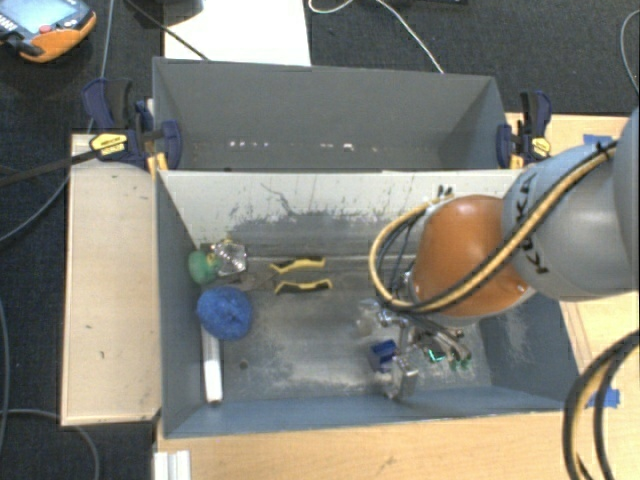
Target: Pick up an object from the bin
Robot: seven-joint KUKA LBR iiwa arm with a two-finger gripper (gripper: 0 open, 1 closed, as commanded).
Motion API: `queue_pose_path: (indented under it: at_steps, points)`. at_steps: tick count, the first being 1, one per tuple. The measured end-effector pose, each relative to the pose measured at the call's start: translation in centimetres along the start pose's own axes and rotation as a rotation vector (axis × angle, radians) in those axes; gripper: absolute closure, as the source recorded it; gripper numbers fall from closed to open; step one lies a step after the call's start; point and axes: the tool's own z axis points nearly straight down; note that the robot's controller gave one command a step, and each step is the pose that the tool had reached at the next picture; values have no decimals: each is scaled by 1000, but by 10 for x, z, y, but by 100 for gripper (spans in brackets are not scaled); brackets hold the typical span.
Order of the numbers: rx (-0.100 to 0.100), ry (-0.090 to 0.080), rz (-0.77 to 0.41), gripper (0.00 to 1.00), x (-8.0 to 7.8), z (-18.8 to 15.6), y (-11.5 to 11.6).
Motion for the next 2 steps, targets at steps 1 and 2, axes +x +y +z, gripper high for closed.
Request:
queue_pose_path:
  at_steps: [1, 2]
  points:
    - [2, -9, -140, 0, 8, 2, -1]
    - [-1, -2, -134, 100, 11, 4, 0]
